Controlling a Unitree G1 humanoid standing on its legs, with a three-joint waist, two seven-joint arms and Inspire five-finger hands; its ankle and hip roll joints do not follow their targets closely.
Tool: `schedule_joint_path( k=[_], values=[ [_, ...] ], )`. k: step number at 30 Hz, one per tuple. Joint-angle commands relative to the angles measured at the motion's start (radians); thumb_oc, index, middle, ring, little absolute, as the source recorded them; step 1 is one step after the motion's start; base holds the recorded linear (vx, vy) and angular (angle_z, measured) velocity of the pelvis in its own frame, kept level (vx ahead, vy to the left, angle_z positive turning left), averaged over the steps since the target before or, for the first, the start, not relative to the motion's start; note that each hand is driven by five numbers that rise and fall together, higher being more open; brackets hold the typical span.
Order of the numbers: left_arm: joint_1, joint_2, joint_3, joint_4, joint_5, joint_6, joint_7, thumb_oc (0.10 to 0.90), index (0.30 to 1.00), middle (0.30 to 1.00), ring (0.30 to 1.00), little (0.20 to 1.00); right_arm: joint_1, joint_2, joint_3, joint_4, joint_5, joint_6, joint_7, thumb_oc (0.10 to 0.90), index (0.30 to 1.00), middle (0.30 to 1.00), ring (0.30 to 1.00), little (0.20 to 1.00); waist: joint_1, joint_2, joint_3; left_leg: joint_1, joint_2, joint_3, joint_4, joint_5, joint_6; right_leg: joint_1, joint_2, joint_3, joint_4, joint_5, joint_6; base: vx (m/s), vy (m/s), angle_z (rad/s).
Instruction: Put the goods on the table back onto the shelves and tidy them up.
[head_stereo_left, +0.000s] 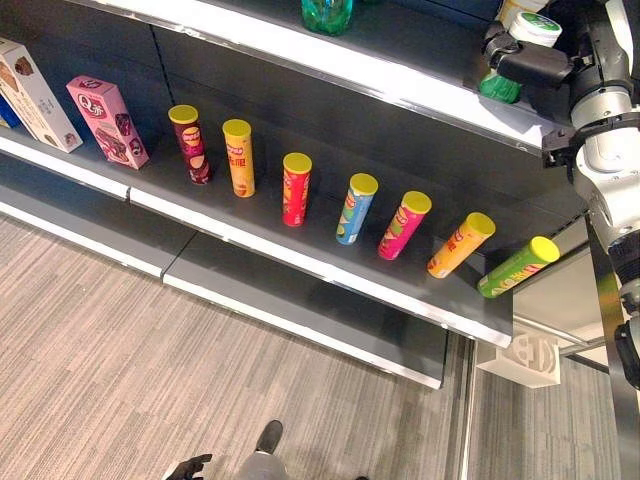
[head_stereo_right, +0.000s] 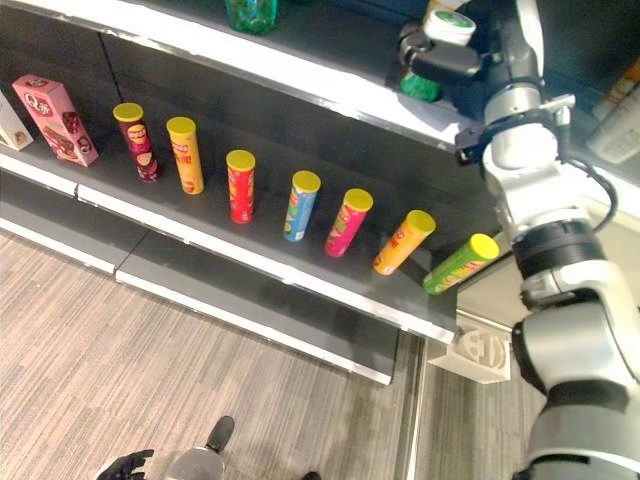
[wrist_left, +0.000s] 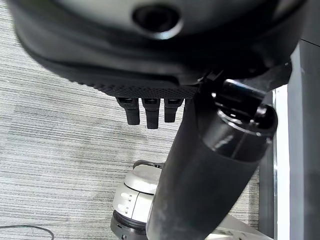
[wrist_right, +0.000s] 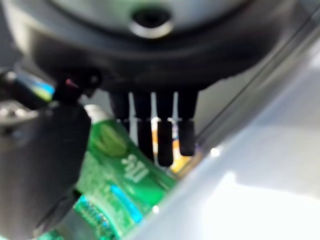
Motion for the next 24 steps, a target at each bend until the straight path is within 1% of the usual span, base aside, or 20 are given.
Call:
schedule_joint_path(
  k=[1, 4, 5, 6, 9, 12, 16, 17, 18, 19, 20, 21, 22, 23, 24],
  values=[
    [0.002, 0.071, -0.054, 0.017, -0.021, -0.027, 0.028, 0.800, 0.900, 0.900, 0.900, 0.900, -0.191, -0.013, 0.056, 0.021, 0.015, -0.049, -0.030, 0.400, 0.300, 0.300, 0.300, 0.300, 0.036, -0.015, -0.046, 0.046, 0.045, 0.069, 0.002, -0.118, -0.027, 0.020, -0.054, -0.033, 0.018, 0.006, 0.069, 0.00, 0.000, 0.00],
    [0.003, 0.069, -0.054, 0.020, -0.020, -0.027, 0.031, 0.800, 0.900, 0.900, 0.900, 0.900, -0.192, -0.009, 0.046, 0.037, 0.015, -0.048, -0.041, 0.400, 0.300, 0.300, 0.300, 0.300, 0.035, -0.014, -0.047, 0.049, 0.044, 0.071, 0.002, -0.120, -0.025, 0.022, -0.055, -0.030, 0.018, 0.006, 0.069, 0.00, 0.000, 0.00],
    [0.004, 0.069, -0.053, 0.019, -0.019, -0.027, 0.033, 0.800, 0.900, 0.900, 0.900, 0.900, -0.189, -0.005, 0.039, 0.036, 0.016, -0.047, -0.045, 0.751, 0.827, 0.827, 0.827, 0.827, 0.034, -0.013, -0.048, 0.052, 0.045, 0.072, 0.002, -0.122, -0.025, 0.022, -0.054, -0.030, 0.019, 0.005, 0.069, 0.00, 0.000, 0.00],
    [0.003, 0.068, -0.054, 0.020, -0.019, -0.025, 0.033, 0.800, 0.900, 0.900, 0.900, 0.900, -0.187, -0.002, 0.034, 0.032, 0.018, -0.047, -0.045, 0.800, 0.900, 0.900, 0.900, 0.900, 0.033, -0.012, -0.048, 0.052, 0.045, 0.074, 0.002, -0.122, -0.025, 0.023, -0.055, -0.028, 0.019, 0.005, 0.069, 0.00, 0.000, 0.00],
    [-0.003, 0.069, -0.055, 0.021, -0.025, -0.024, 0.033, 0.800, 0.900, 0.900, 0.900, 0.900, -0.188, -0.003, 0.015, 0.016, 0.028, -0.054, -0.064, 0.800, 0.900, 0.900, 0.900, 0.900, 0.030, -0.012, -0.051, 0.057, 0.048, 0.077, 0.002, -0.125, -0.025, 0.026, -0.055, -0.024, 0.017, 0.005, 0.069, 0.00, 0.000, 0.00],
    [-0.002, 0.064, -0.050, 0.028, -0.026, -0.022, 0.032, 0.800, 0.900, 0.900, 0.900, 0.900, -0.187, -0.033, -0.012, -0.024, 0.043, -0.071, -0.083, 0.800, 0.900, 0.900, 0.900, 0.900, 0.023, -0.012, -0.055, 0.063, 0.047, 0.079, 0.002, -0.129, -0.025, 0.029, -0.053, -0.024, 0.017, 0.006, 0.070, 0.00, 0.000, 0.00],
    [-0.001, 0.056, -0.039, 0.042, -0.019, -0.018, 0.031, 0.800, 0.900, 0.900, 0.900, 0.900, -0.163, -0.089, -0.069, -0.122, 0.079, -0.111, -0.112, 0.800, 0.900, 0.900, 0.900, 0.900, 0.010, -0.012, -0.062, 0.064, 0.044, 0.083, 0.002, -0.128, -0.023, 0.027, -0.057, -0.022, 0.015, 0.011, 0.072, 0.00, 0.001, -0.01],
    [0.001, 0.050, -0.028, 0.049, -0.016, -0.014, 0.032, 0.800, 0.900, 0.900, 0.900, 0.900, -0.140, -0.125, -0.105, -0.203, 0.080, -0.133, -0.130, 0.800, 0.900, 0.900, 0.900, 0.900, 0.001, -0.007, -0.065, 0.072, 0.050, 0.089, 0.002, -0.136, -0.025, 0.031, -0.054, -0.017, 0.016, 0.006, 0.072, 0.00, 0.011, -0.07],
    [0.000, 0.052, -0.030, 0.049, -0.015, -0.014, 0.032, 0.800, 0.900, 0.900, 0.900, 0.900, -0.133, -0.127, -0.112, -0.208, 0.078, -0.131, -0.131, 0.800, 0.900, 0.900, 0.900, 0.900, 0.000, -0.012, -0.067, 0.067, 0.045, 0.087, 0.002, -0.130, -0.022, 0.027, -0.058, -0.020, 0.015, 0.010, 0.073, 0.02, -0.008, -0.04],
    [0.003, 0.041, -0.016, 0.052, -0.009, -0.014, 0.035, 0.800, 0.900, 0.900, 0.900, 0.900, -0.090, -0.161, -0.169, -0.305, 0.097, -0.168, -0.137, 0.800, 0.900, 0.900, 0.900, 0.900, -0.010, -0.003, -0.070, 0.075, 0.051, 0.093, 0.002, -0.140, -0.025, 0.032, -0.054, -0.015, 0.015, 0.004, 0.073, 0.01, 0.001, -0.07],
    [0.003, 0.039, -0.010, 0.057, -0.005, -0.013, 0.035, 0.800, 0.900, 0.900, 0.900, 0.900, -0.054, -0.179, -0.205, -0.352, 0.092, -0.182, -0.146, 0.800, 0.900, 0.900, 0.900, 0.900, -0.017, -0.002, -0.074, 0.077, 0.052, 0.095, 0.002, -0.142, -0.024, 0.032, -0.055, -0.014, 0.015, 0.004, 0.074, 0.01, 0.000, -0.05],
    [0.003, 0.042, -0.012, 0.057, -0.005, -0.013, 0.035, 0.800, 0.900, 0.900, 0.900, 0.900, -0.042, -0.181, -0.216, -0.359, 0.090, -0.180, -0.147, 0.800, 0.900, 0.900, 0.900, 0.900, -0.017, -0.008, -0.075, 0.072, 0.048, 0.093, 0.002, -0.136, -0.022, 0.028, -0.058, -0.017, 0.014, 0.009, 0.075, 0.00, 0.007, -0.08],
    [0.003, 0.038, -0.007, 0.057, 0.000, -0.012, 0.035, 0.800, 0.900, 0.900, 0.900, 0.900, -0.007, -0.197, -0.253, -0.402, 0.080, -0.192, -0.161, 0.800, 0.900, 0.900, 0.900, 0.900, -0.023, -0.004, -0.077, 0.075, 0.050, 0.095, 0.002, -0.138, -0.023, 0.029, -0.058, -0.014, 0.014, 0.009, 0.075, -0.01, 0.004, -0.10],
    [0.005, 0.030, -0.002, 0.058, 0.006, -0.011, 0.037, 0.800, 0.900, 0.900, 0.900, 0.900, 0.050, -0.199, -0.318, -0.468, 0.080, -0.210, -0.171, 0.800, 0.900, 0.900, 0.900, 0.900, -0.031, 0.001, -0.078, 0.078, 0.052, 0.099, 0.002, -0.140, -0.022, 0.029, -0.057, -0.011, 0.014, 0.008, 0.076, 0.01, -0.005, -0.13],
    [0.000, 0.009, 0.008, 0.061, 0.018, -0.009, 0.038, 0.800, 0.900, 0.900, 0.900, 0.900, 0.143, -0.185, -0.410, -0.569, 0.095, -0.252, -0.164, 0.800, 0.900, 0.900, 0.900, 0.900, -0.054, 0.015, -0.083, 0.082, 0.053, 0.108, 0.002, -0.143, -0.020, 0.026, -0.059, -0.005, 0.013, 0.008, 0.077, 0.00, -0.002, -0.09]
  ],
)
